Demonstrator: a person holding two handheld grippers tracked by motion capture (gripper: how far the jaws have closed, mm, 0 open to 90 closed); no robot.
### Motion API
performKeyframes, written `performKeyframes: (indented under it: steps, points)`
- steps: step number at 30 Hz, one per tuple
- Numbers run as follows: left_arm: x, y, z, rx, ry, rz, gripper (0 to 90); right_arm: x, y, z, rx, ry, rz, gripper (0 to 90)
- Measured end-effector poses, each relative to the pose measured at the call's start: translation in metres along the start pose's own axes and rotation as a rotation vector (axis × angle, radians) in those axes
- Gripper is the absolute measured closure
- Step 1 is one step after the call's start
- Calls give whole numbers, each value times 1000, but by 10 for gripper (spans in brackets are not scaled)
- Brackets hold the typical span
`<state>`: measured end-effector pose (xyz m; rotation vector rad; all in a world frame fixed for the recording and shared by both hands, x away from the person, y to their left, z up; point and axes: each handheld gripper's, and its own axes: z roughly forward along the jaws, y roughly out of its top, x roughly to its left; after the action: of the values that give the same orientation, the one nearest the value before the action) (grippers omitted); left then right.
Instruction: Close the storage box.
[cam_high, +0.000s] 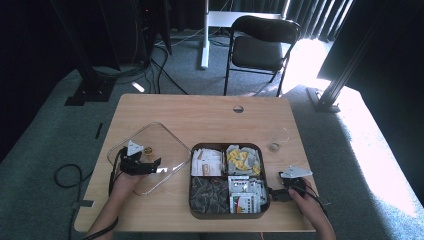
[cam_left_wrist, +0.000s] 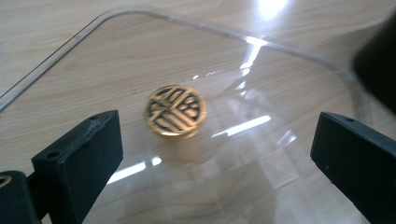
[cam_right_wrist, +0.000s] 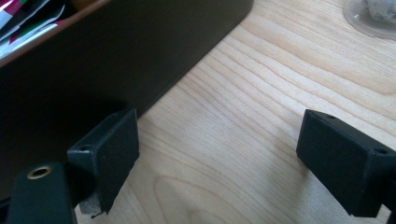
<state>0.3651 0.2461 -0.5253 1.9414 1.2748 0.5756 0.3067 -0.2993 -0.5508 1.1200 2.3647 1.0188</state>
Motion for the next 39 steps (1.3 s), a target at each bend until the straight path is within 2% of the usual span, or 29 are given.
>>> performKeyframes:
  steps: [5,8,11,15,19,20,22,23,28,33,34,35,39]
  points:
    - [4,3,8,24,15,-4,48,0,0,0,0,0,0,125]
    - [7,6,12,30,16,-25,49,0,0,0,0,0,-1,125]
    - [10,8,15,34,15,-37,131,0,0,0,0,0,-1,125]
    - [10,10,20,52,7,-18,220,0,0,0,0,0,0,125]
    - [10,11,22,45,6,-31,287,0,0,0,0,0,-1,125]
    - [11,12,23,35,12,-45,332,0,0,0,0,0,0,125]
    - [11,12,25,37,27,-46,378,0,0,0,0,0,0,125]
    - [12,12,26,40,18,-51,411,0,0,0,0,0,0,125]
    - [13,12,28,46,19,-65,471,0,0,0,0,0,0,125]
    - [13,12,27,51,42,-54,539,0,0,0,0,0,0,125]
    - [12,12,27,55,58,-50,543,0,0,0,0,0,0,125]
    - [12,12,27,55,58,-50,579,0,0,0,0,0,0,125]
    - [12,13,26,61,59,-49,589,0,0,0,0,0,0,125]
